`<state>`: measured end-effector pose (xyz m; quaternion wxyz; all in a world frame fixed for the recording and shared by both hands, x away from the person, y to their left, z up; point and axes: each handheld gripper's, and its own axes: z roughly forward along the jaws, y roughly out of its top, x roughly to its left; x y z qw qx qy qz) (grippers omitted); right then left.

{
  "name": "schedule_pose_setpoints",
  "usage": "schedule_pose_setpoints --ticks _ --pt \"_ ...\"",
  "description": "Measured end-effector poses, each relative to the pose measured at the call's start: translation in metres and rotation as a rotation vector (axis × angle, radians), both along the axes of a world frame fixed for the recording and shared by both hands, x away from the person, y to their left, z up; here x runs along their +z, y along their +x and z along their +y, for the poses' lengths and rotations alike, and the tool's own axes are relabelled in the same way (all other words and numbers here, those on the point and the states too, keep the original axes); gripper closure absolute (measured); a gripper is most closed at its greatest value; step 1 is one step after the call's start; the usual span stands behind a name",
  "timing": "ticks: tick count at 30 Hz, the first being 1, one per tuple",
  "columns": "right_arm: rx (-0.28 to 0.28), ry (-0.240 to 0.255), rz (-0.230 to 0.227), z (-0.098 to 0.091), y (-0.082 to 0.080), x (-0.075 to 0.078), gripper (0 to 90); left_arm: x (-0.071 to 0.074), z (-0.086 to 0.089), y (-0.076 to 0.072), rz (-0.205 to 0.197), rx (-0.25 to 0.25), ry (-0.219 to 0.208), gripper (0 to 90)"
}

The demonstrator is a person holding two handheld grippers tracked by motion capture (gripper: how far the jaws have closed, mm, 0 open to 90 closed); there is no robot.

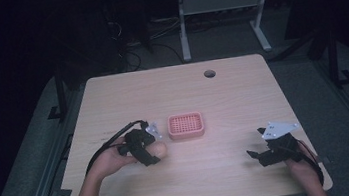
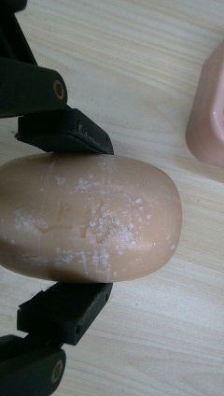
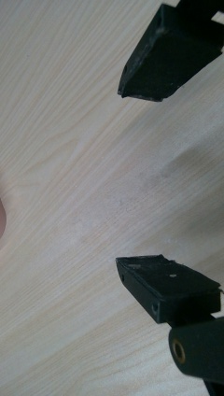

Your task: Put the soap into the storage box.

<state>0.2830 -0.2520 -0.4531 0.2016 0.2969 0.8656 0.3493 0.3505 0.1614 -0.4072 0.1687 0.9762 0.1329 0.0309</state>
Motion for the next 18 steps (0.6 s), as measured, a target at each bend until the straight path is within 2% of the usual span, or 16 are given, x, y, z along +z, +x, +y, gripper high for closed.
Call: schedule_pose_setpoints --ticks 14,18 --pt "-0.003 0.006 -0.001 -0.001 0.0 0.0 13.9 0.007 -0.016 0.008 -0.008 -0.021 0.016 31.8" --pt "-0.002 0.008 0.0 -0.001 0.0 0.0 14.0 0.007 -0.02 0.01 -0.011 -0.03 0.037 31.9"
